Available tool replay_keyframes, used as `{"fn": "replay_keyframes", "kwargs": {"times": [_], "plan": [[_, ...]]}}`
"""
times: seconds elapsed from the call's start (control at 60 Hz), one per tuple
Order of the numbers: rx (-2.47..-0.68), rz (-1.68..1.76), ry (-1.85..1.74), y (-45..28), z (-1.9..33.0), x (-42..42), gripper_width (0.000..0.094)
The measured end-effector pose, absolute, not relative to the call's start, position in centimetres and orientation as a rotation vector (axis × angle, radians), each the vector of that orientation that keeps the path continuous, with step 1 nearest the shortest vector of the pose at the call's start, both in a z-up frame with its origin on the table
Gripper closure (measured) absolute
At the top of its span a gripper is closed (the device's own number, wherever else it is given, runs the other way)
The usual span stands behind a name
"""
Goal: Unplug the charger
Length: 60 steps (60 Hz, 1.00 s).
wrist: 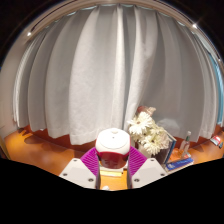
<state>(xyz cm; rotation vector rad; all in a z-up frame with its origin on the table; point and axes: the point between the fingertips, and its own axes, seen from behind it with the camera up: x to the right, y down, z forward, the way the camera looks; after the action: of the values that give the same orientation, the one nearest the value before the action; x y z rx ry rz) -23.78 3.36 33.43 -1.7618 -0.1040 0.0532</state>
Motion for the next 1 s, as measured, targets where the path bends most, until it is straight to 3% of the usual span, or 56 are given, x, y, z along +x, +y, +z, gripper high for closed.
{"fn": "replay_keyframes", "kwargs": {"times": [0.117,0.25,0.267,0.283,0.4,0.717,0.867,0.917,1.0], "plan": [[-1.835,0.0,-0.07,3.2,29.4,-16.1,0.0586],[-1.994,-0.029,-0.043,0.9,17.9,-9.7,0.0587],[-2.018,-0.025,-0.036,-0.4,18.4,-8.7,0.0586],[-2.033,-0.008,-0.032,0.5,15.8,-8.6,0.0586],[-2.109,-0.011,-0.018,-1.3,9.7,-5.7,0.0582],[-2.231,-0.007,-0.013,-3.0,1.5,-4.0,0.0505],[-2.191,-0.053,-0.029,-2.9,1.7,-4.2,0.0429],[-2.228,-0.055,-0.022,-3.3,0.6,-4.5,0.0361],[-2.275,-0.047,-0.052,-3.9,-0.3,-5.3,0.0151]]}}
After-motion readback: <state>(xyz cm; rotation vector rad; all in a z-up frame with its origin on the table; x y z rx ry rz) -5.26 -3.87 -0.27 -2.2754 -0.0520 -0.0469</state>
